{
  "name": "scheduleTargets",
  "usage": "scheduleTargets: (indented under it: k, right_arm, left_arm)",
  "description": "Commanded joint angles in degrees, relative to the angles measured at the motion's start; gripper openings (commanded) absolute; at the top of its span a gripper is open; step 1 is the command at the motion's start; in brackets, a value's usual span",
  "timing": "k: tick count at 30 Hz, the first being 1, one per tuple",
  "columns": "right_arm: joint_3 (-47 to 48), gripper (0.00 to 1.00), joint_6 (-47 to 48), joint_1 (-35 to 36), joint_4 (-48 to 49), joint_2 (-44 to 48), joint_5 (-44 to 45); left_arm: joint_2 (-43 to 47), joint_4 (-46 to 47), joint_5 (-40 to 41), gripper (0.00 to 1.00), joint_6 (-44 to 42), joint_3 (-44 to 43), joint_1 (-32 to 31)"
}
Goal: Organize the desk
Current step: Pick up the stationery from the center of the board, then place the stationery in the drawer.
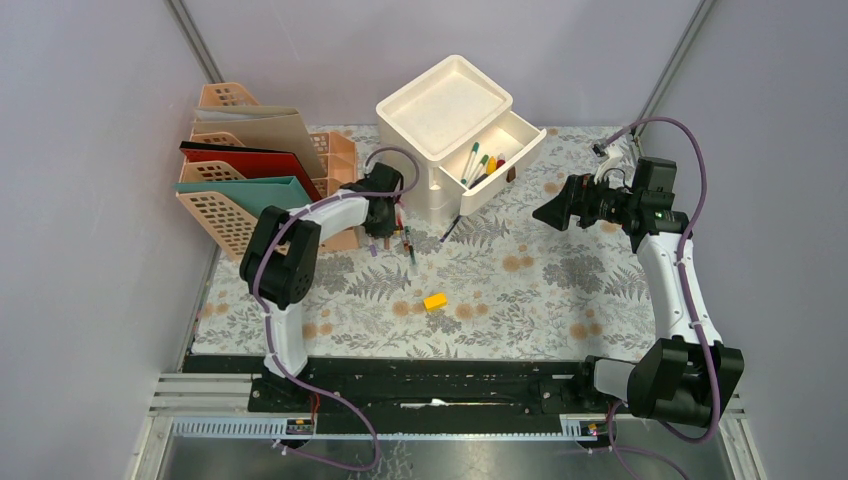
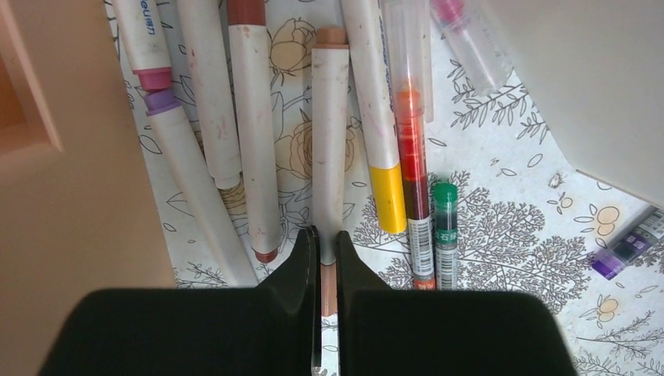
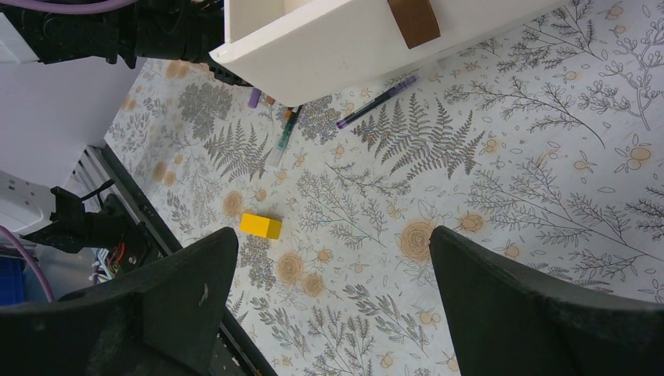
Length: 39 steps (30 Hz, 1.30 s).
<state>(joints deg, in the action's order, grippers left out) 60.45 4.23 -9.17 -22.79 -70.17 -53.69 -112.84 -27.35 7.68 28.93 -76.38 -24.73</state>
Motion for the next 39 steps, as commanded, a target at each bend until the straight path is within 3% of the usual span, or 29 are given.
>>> scheduleTargets:
  k: [1, 6, 13, 19, 23, 27, 32, 39]
  right_arm:
    - [1.22, 0.99, -0.40, -0.33, 1.56, 1.13, -2.38]
    - [1.51, 0.99, -0.62, -0.32, 1.50, 1.72, -5.06]
    - [1.21, 0.99, -0.02, -0.26, 1.58, 2.23, -13.91]
    - [1.64, 0.99, 0.68, 2.10, 1.13, 2.64, -19.56]
    - [6.11, 0.99, 4.42, 7.80, -3.99, 2.40, -18.57]
    - [11.08, 0.99, 2.67, 14.40, -4.50, 0.77, -17.28]
    - [18.41, 0.99, -1.89, 20.23, -3.36, -2.32, -14.39]
    - [17.31, 1.00, -26.22, 23.12, 16.15, -3.81, -7.82]
  left_arm:
    - [1.79, -2.41, 0.26, 0.00, -0.31, 2.82, -1.26]
    - [11.12, 1.34, -1.65, 0.00, 1.83, 7.91, -1.79]
    - [28.25, 10.50, -9.30, 0.00, 4.25, 21.56, -1.80]
    - [45.02, 24.09, -19.44, 0.00, 3.78, 33.66, -1.81]
    - [53.79, 33.96, -26.34, 0.00, 5.51, 37.85, -1.85]
    - [54.84, 42.88, -31.81, 0.00, 11.59, 36.49, -2.92]
    - [52.03, 46.91, -30.84, 0.00, 12.97, 29.76, -8.61]
    - [45.95, 52.86, -24.97, 0.00, 14.36, 23.41, -16.56]
